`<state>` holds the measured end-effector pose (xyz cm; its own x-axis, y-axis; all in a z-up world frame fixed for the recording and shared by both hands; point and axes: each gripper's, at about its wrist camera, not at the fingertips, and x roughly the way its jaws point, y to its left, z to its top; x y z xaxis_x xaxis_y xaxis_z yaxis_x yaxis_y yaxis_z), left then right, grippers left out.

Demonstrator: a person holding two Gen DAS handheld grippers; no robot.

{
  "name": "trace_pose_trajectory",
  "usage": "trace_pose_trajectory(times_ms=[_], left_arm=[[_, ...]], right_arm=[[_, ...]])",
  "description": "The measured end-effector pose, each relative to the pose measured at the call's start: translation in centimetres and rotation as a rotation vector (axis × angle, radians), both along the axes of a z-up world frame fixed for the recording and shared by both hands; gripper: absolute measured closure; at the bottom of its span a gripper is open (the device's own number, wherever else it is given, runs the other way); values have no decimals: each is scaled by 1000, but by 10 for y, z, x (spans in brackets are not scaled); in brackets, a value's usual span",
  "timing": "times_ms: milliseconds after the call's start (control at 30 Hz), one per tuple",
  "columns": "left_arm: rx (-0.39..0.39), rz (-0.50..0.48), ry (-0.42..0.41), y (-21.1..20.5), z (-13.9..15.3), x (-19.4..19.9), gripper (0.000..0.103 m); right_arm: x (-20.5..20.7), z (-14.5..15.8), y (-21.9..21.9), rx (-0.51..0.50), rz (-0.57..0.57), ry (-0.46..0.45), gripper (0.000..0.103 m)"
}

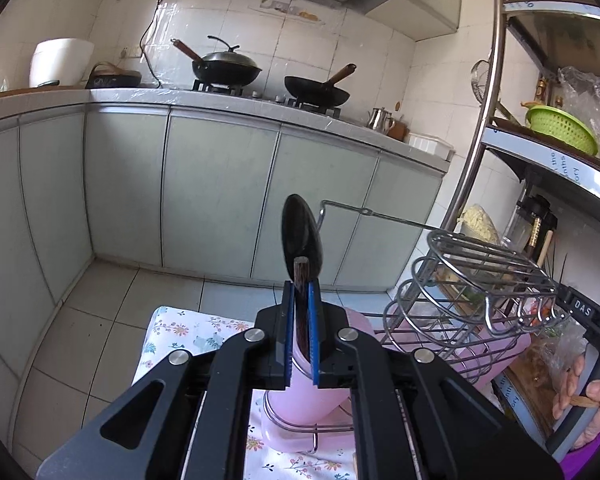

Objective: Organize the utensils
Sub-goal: 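Lower the dark utensil into the cup with left tool while right tool releases its chopstick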

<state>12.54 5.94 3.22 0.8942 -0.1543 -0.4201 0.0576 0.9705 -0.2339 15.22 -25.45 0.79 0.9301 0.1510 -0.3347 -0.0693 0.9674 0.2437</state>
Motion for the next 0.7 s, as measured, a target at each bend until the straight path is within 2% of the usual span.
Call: trace_pose_trajectory(times_ms=[100, 167, 233, 433, 533, 700], left_arm=[[-3, 5, 28, 2, 2, 3, 91], [2, 9, 29, 3, 3, 2, 77], [4, 14, 25, 4, 6, 0, 70], [-19, 14, 17, 10, 17, -11, 69], [-12, 13, 13, 11, 21, -21, 68], [-2, 8, 32, 8, 20, -42, 68]], right_arm=[[2, 1, 2, -1, 22, 29, 85], [1, 3, 3, 2, 32, 36, 70], [-3, 5, 3, 7, 38, 31, 68], [-18, 12, 4, 5, 55, 21, 67], [-31, 15, 4, 12, 65, 7, 58], [-59, 12, 8, 2, 81, -2, 58]])
